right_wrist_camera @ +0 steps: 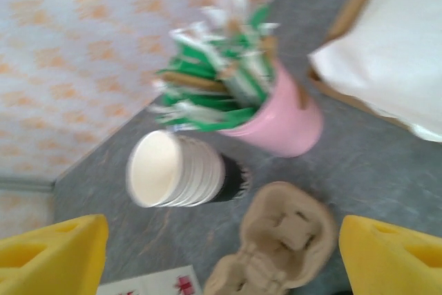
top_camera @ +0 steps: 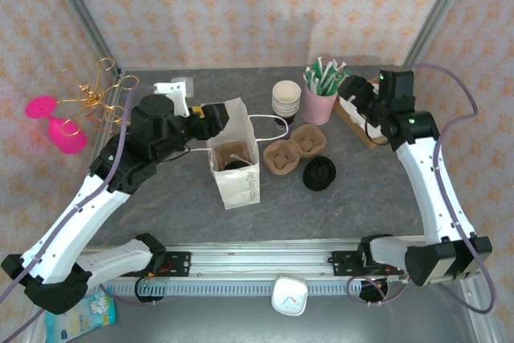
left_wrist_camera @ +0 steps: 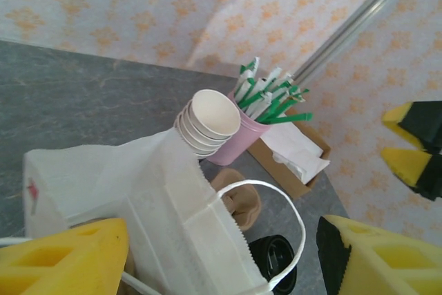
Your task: Pack the takeout coffee
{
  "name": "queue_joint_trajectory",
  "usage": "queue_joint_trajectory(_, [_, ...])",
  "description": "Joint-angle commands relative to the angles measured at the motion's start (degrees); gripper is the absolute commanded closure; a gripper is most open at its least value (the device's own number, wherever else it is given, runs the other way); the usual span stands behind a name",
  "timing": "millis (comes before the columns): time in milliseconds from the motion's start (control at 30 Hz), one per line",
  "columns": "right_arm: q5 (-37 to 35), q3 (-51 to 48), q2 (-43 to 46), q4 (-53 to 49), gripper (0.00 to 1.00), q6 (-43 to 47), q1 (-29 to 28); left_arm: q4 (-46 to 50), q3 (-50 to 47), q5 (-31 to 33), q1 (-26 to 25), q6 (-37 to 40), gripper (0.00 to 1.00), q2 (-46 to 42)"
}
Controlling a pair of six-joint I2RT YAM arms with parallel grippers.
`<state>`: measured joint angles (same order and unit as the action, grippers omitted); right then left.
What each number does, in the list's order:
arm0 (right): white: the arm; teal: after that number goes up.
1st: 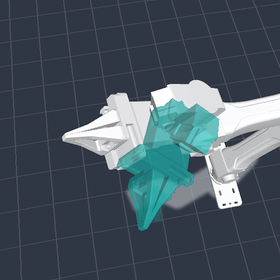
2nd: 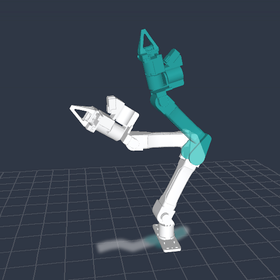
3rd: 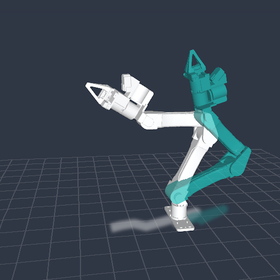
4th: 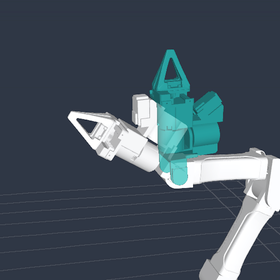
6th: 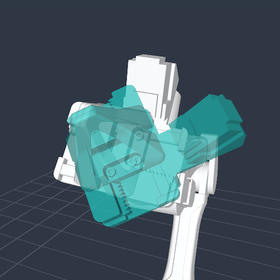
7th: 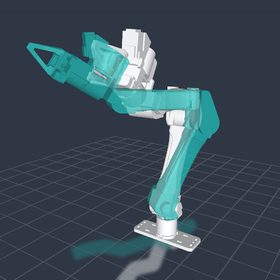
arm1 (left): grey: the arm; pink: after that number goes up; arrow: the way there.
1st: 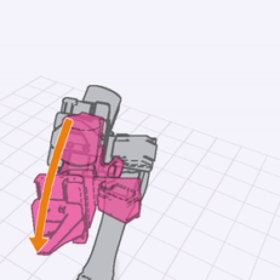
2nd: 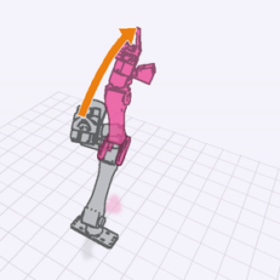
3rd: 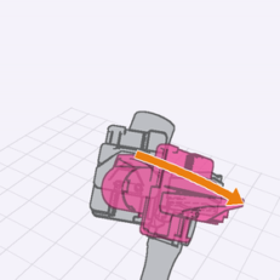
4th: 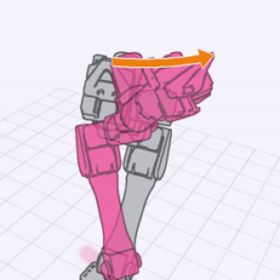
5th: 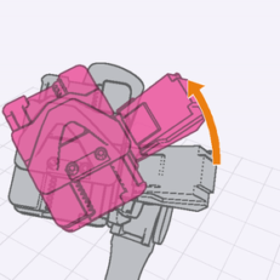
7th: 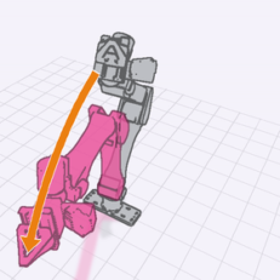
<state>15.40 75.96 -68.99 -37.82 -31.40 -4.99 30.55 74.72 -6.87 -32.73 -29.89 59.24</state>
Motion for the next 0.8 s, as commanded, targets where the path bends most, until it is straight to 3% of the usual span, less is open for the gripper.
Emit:
queue_joint_trajectory(0, [5.37, -8.50, 2.19, 7.78, 0.12, -5.17, 6.70, -3.68, 2.67, -2.31, -1.30, 2.84, 0.26, 2.15])
queue_joint_trajectory(167, [11.45, -18.38, 1.59, 17.33, 0.11, -11.20, 14.02, -5.70, 3.24, -3.34, -1.61, 5.95, 0.24, 4.94])
queue_joint_trajectory(433, [11.07, -21.42, -6.73, 26.25, 0.12, -21.08, 13.94, -6.54, 4.60, -3.15, -1.63, 10.96, 0.22, 9.09])
queue_joint_trajectory(567, [-3.39, -11.86, -10.58, 19.35, 0.14, -4.65, 10.57, -8.16, 3.56, -2.31, -1.65, 10.78, 0.21, 9.57])
queue_joint_trajectory(767, [-3.45, -4.31, -20.76, 7.90, 0.14, 15.34, 10.49, -9.43, 1.58, -1.43, -1.67, 9.77, 0.21, 9.89])
